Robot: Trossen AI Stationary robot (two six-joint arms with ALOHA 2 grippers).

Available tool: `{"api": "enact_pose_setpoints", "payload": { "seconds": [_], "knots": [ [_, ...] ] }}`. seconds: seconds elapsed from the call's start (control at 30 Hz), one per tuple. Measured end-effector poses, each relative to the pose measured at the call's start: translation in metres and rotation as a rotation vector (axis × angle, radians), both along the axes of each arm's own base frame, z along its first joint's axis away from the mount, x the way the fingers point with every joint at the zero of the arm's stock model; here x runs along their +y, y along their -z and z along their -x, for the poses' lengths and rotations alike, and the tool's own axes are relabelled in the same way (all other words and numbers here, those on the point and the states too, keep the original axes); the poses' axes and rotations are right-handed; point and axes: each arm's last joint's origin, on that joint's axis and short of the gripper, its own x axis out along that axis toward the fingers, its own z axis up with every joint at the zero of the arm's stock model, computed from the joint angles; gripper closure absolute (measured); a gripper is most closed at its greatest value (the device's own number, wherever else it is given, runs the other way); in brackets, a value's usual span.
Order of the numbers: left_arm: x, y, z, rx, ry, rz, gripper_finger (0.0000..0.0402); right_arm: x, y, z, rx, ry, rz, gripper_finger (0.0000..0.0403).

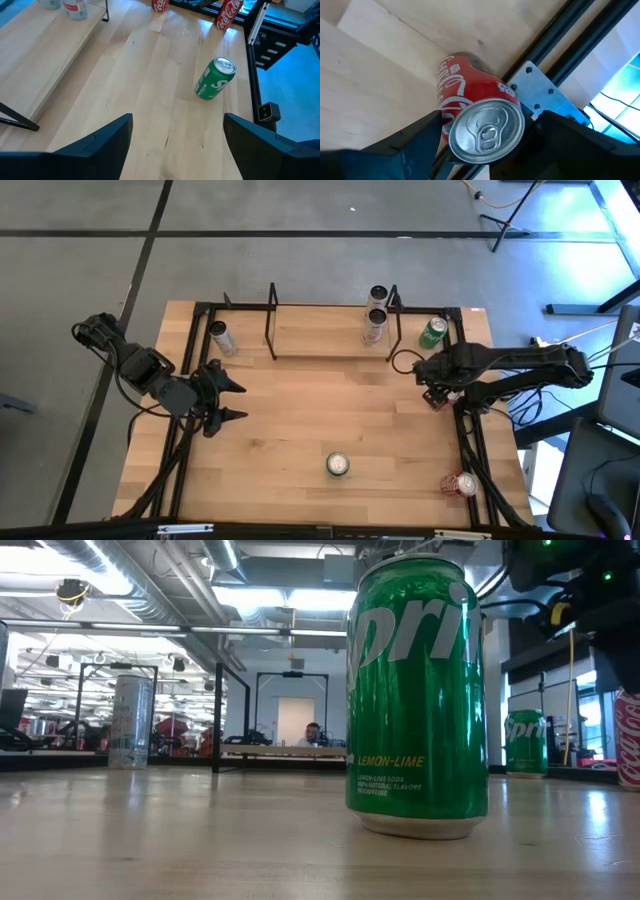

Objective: Place canned beverage on shelf
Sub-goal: Put the red soda can on the shelf

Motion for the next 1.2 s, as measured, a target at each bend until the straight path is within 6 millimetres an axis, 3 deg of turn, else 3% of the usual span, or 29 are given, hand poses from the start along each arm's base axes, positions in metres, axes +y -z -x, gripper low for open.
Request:
{"api": "enact_pose_setpoints", "payload": {
  "seconds": [0.23,0.63,0.73,0.97,1.2],
  "knots": [
    [0.001,0.0,0.0,-0.007,-0.014,-0.01,0.0104,0.001,0.013,0.004,0.041,-0.004,-0.038,0.0075],
    [0.001,0.0,0.0,-0.008,-0.014,-0.011,0.0104,0.003,0.015,-0.002,-0.018,0.007,-0.093,0.0077],
    [0.001,0.0,0.0,-0.008,-0.015,-0.012,0.0104,0.003,0.015,-0.004,-0.042,0.006,-0.095,0.0096],
    [0.001,0.0,0.0,-0.008,-0.015,-0.012,0.0104,0.002,0.014,-0.004,-0.05,0.007,-0.091,0.0183],
    [0.001,0.0,0.0,-0.008,-0.014,-0.012,0.0104,0.002,0.015,-0.007,-0.078,0.005,-0.095,0.0212]
  ]
}}
